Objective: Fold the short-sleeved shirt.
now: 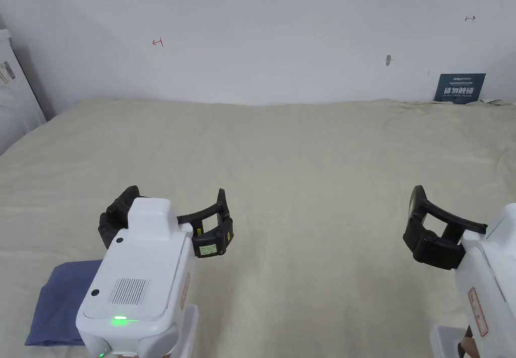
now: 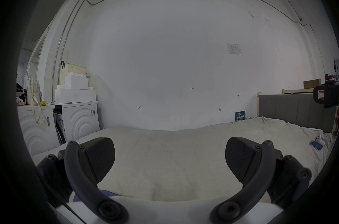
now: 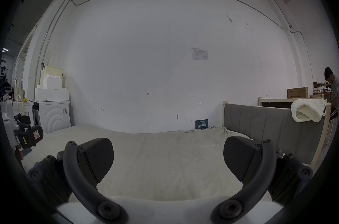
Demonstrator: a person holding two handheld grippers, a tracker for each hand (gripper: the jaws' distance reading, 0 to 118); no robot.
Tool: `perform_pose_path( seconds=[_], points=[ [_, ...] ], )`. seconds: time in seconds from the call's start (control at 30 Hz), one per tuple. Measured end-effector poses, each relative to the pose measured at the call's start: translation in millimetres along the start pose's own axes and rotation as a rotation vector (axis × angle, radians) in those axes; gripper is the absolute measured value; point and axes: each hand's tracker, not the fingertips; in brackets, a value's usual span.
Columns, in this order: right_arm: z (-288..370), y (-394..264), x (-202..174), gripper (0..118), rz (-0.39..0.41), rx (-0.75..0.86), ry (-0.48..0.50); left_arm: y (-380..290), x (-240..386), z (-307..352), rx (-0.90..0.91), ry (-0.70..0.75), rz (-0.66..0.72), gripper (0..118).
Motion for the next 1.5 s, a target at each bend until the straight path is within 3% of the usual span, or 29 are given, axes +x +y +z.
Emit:
perform_pose_path(
  seconds=[1.5],
  points=[
    [12.8,-3.2,0.3,117,-0.004,-0.015,0.015,-0.7,-6.9,13.5,-0.021,0.005,-0.027,118]
  ],
)
